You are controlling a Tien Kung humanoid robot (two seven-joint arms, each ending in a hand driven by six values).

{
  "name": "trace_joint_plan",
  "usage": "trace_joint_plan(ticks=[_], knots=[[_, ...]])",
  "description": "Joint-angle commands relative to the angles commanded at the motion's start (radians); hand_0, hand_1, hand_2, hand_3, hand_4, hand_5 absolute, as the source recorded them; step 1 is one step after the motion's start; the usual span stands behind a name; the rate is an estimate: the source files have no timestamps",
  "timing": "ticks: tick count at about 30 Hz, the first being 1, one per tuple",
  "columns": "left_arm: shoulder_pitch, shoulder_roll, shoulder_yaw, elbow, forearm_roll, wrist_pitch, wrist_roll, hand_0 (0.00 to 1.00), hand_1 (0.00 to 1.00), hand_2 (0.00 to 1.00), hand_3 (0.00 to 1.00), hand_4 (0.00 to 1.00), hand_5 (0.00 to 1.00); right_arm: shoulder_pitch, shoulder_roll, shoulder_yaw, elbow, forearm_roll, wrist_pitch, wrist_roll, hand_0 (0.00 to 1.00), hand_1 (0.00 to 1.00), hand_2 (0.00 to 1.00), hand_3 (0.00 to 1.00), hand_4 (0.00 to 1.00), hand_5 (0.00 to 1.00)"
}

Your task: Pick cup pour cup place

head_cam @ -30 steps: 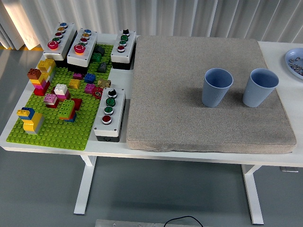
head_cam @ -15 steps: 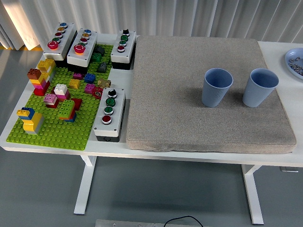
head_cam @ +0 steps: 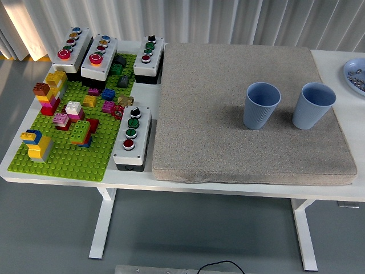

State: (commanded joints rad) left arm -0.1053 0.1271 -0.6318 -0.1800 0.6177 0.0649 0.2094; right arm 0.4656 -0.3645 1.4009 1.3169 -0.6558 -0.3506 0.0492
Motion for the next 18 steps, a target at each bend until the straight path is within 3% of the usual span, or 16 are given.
trace_joint_plan(ticks=[1,6,7,14,18], knots=[[0.000,0.000,-0.001,0.000,0.000,0.000,0.000,0.737,0.771,0.828,0.661,0.513,0.950,-0.005,-0.004,0.007,0.001,-0.008,0.038,-0.014,0.891,0.832,0.878,0.860,0.788,0.508],[-0.002,0.000,-0.003,0.000,0.002,0.000,-0.001,0.737,0.771,0.828,0.661,0.513,0.950,-0.038,-0.053,0.035,0.014,-0.157,0.229,-0.106,0.891,0.832,0.878,0.860,0.788,0.508],[-0.002,0.000,-0.003,0.000,0.002,0.000,-0.002,0.737,0.771,0.828,0.661,0.513,0.951,-0.043,-0.062,0.040,0.016,-0.194,0.268,-0.124,0.894,0.852,0.916,0.938,0.863,0.331],[-0.001,0.002,0.006,0.000,-0.006,0.000,-0.005,0.736,0.771,0.828,0.661,0.513,0.950,-0.086,-0.133,0.115,0.000,-0.391,0.558,-0.179,0.904,0.865,0.951,0.974,0.876,0.295],[0.000,0.002,0.008,0.000,-0.007,0.000,-0.005,0.736,0.771,0.828,0.661,0.513,0.950,-0.115,-0.149,0.132,-0.001,-0.425,0.647,-0.187,0.904,0.865,0.951,0.974,0.876,0.295]])
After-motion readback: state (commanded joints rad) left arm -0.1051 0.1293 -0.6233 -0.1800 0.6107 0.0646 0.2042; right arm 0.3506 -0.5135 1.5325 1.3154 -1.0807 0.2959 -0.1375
